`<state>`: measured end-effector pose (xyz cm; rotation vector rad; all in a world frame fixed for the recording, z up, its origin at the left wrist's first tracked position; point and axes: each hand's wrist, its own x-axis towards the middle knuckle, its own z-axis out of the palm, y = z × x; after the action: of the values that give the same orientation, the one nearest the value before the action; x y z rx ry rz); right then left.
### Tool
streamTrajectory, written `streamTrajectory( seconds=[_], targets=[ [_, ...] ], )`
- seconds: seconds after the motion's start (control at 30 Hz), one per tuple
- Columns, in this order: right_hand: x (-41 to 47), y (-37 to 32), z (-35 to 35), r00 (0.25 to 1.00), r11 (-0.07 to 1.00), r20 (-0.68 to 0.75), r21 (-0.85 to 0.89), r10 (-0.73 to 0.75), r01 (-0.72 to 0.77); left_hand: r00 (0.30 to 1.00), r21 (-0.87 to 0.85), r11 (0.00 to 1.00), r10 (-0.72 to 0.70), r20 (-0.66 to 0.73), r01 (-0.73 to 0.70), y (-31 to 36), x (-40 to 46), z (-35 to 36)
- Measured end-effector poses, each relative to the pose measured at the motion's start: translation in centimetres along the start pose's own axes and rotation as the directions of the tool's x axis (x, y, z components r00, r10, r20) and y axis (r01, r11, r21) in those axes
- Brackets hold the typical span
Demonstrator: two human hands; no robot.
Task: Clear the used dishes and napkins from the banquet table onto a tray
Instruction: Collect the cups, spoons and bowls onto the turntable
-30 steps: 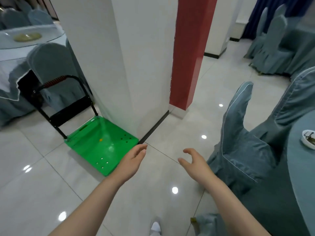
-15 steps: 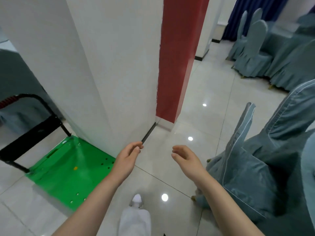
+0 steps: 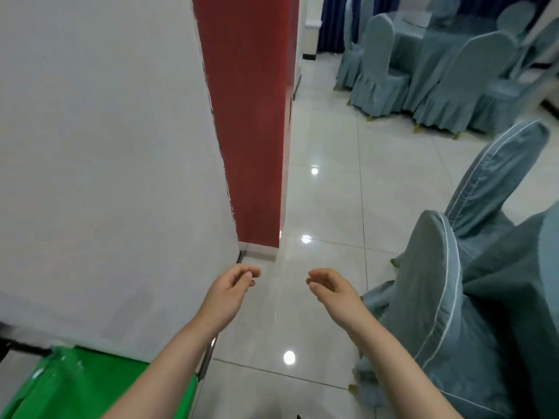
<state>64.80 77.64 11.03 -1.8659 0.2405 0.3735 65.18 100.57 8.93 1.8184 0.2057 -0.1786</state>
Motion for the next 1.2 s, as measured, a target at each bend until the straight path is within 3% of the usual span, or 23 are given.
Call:
streamTrajectory(
  seconds=[0.5, 0.83, 1.03, 1.2],
  targets=[
    [22.1, -3.7, -16.4, 0.973, 0.987, -0.229, 0.159, 0.008, 0.029, 0.972, -0.021, 0.993, 0.116, 0.202, -0.114, 11.4, 26.8, 14.0],
    [28.5, -3.3, -26.8, 0.924, 0.969, -0.373, 0.246, 0.079, 0.017, 0.919, 0.054, 0.994, 0.064, 0.390, -0.092, 16.7, 39.0, 24.3],
    [32.0, -2.0, -32.3, 0.834, 0.947, -0.523, 0.322, 0.177, 0.001, 0.831, 0.063, 0.988, 0.085, 0.550, -0.143, 20.0, 45.8, 32.3],
    [36.3, -1.7, -36.7, 0.738, 0.922, -0.625, 0.386, 0.253, 0.011, 0.711, 0.090, 0.977, 0.077, 0.699, -0.195, 22.7, 52.8, 38.6]
  ],
)
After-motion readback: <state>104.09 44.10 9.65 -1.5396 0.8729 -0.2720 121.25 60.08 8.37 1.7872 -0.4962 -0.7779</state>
